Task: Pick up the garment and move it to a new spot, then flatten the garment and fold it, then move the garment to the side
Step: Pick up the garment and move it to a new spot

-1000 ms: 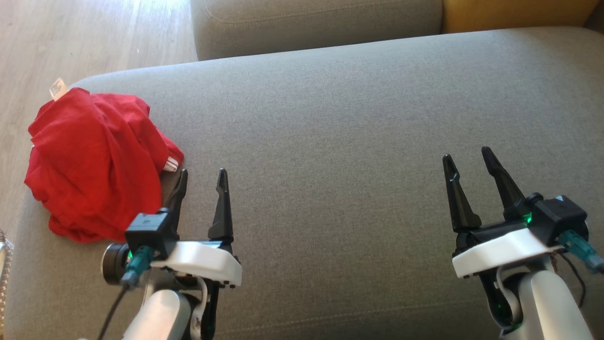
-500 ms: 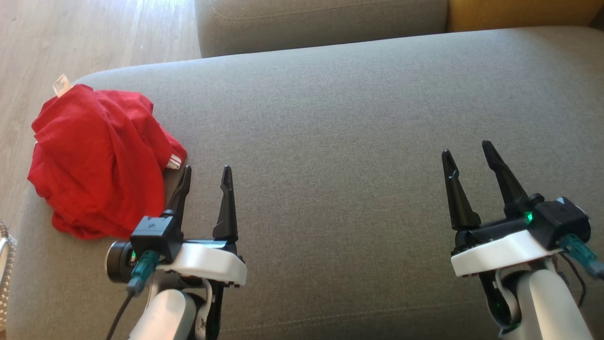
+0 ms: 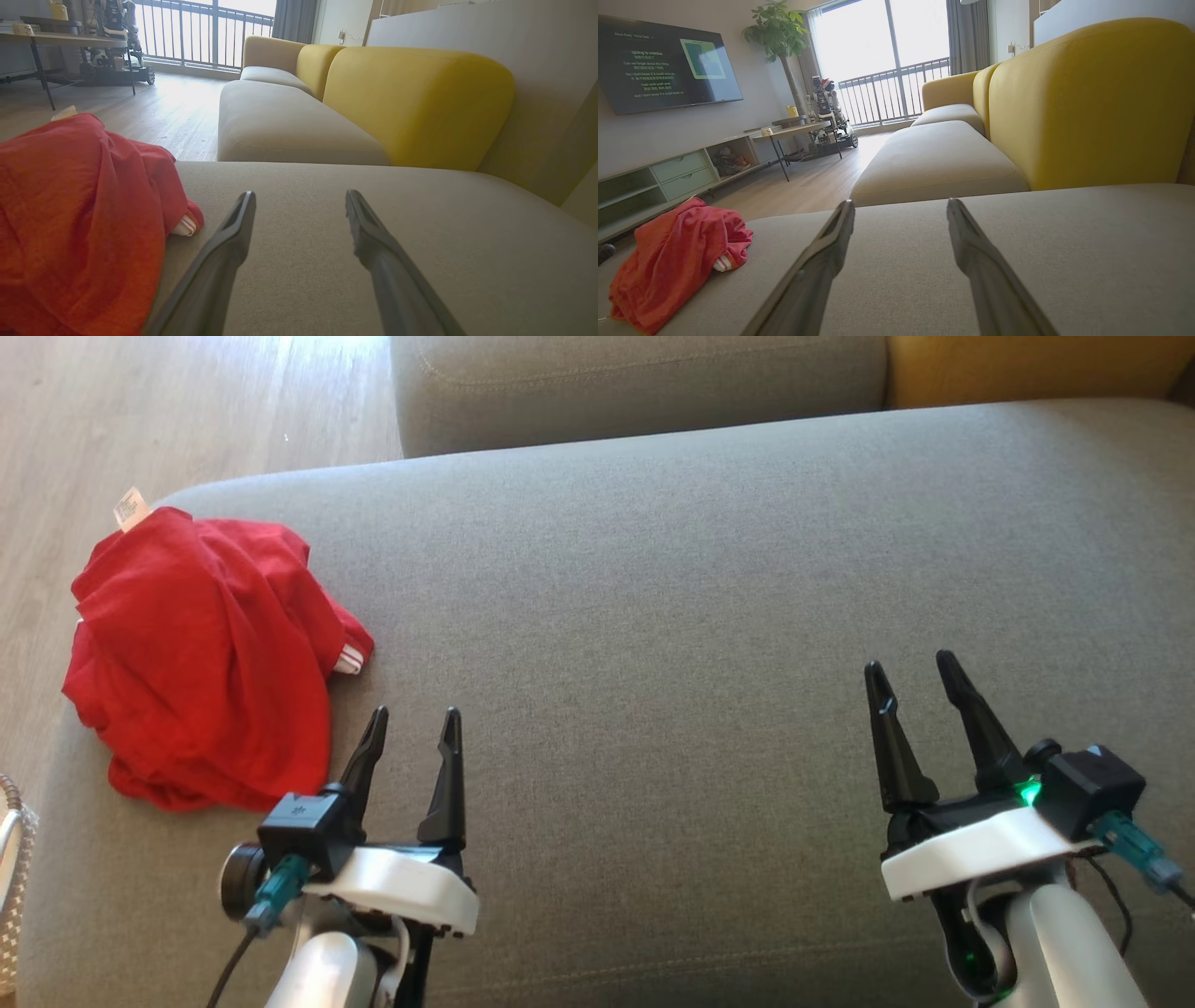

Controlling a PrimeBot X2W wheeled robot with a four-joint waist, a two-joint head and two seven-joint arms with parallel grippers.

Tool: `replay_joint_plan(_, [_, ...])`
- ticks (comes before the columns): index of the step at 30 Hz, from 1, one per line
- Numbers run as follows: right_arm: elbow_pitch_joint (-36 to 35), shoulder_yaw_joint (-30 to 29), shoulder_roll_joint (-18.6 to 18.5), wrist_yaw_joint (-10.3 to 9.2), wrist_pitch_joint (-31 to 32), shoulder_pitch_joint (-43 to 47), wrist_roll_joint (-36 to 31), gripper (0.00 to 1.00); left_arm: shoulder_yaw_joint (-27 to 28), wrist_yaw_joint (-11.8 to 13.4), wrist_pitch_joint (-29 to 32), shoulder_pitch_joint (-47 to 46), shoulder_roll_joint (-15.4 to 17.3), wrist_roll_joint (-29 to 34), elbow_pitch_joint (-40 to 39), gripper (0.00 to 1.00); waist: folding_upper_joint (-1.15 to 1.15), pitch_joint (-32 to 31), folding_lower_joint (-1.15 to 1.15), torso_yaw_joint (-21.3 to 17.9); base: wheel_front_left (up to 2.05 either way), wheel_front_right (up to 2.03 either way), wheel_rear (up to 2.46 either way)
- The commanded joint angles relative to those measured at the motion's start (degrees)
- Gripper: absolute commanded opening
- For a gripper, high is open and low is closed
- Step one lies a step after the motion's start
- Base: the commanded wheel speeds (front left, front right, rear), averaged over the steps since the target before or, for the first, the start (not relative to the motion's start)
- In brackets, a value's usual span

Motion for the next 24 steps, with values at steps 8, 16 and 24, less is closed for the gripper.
replay_joint_plan(8, [-0.2, 1.7, 0.1, 0.0, -0.4, -1.7, -1.2, 1.0, 3.1, -0.5, -0.7, -1.7, -0.3, 0.0, -0.6, 1.0, 0.0, -0.8, 0.0, -0.1, 0.0, 0.0, 0.0])
replay_joint_plan(16, [-0.6, 1.2, 0.1, 0.0, -0.4, -1.6, -1.7, 1.0, 2.2, 0.3, -0.7, -1.9, -0.3, -0.6, -1.2, 1.0, 0.0, -0.5, 0.0, 0.6, 0.0, 0.0, 0.0])
replay_joint_plan(24, [-1.4, 1.9, 0.1, 0.0, -0.5, -1.3, -2.4, 1.0, 2.4, 1.2, -0.7, -2.5, -0.3, -1.1, -1.5, 1.0, 0.0, 0.4, 0.0, 5.1, 0.0, 0.0, 0.0])
